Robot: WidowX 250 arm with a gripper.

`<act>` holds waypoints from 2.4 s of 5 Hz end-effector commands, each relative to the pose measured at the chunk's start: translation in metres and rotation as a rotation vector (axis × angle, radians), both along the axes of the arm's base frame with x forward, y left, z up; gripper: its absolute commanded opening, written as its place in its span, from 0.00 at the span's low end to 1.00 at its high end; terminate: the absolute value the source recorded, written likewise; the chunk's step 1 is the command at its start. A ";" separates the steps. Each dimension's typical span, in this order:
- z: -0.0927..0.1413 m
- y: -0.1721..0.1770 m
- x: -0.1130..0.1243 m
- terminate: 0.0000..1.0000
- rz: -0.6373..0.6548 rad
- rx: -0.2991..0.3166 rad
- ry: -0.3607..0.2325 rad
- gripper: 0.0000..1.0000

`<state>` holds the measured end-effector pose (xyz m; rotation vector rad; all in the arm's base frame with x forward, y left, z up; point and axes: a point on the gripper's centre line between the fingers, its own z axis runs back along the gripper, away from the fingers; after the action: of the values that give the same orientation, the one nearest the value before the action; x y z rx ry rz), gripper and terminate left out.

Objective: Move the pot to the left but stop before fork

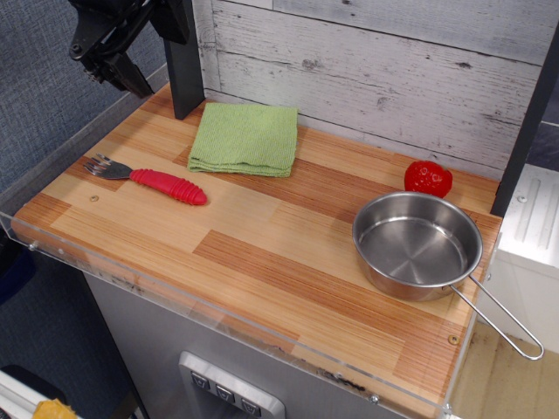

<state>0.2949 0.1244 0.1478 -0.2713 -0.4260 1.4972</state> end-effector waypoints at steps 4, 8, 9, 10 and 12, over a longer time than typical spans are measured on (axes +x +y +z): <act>-0.005 -0.080 0.011 0.00 -0.189 0.004 0.008 1.00; -0.051 -0.158 0.005 0.00 -0.772 0.127 0.174 1.00; -0.063 -0.168 0.006 0.00 -0.912 0.163 0.202 1.00; -0.074 -0.176 0.002 0.00 -0.992 0.189 0.232 1.00; -0.094 -0.178 -0.002 0.00 -1.029 0.220 0.258 1.00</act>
<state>0.2981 -0.0579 0.0462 -0.0740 -0.1568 0.4637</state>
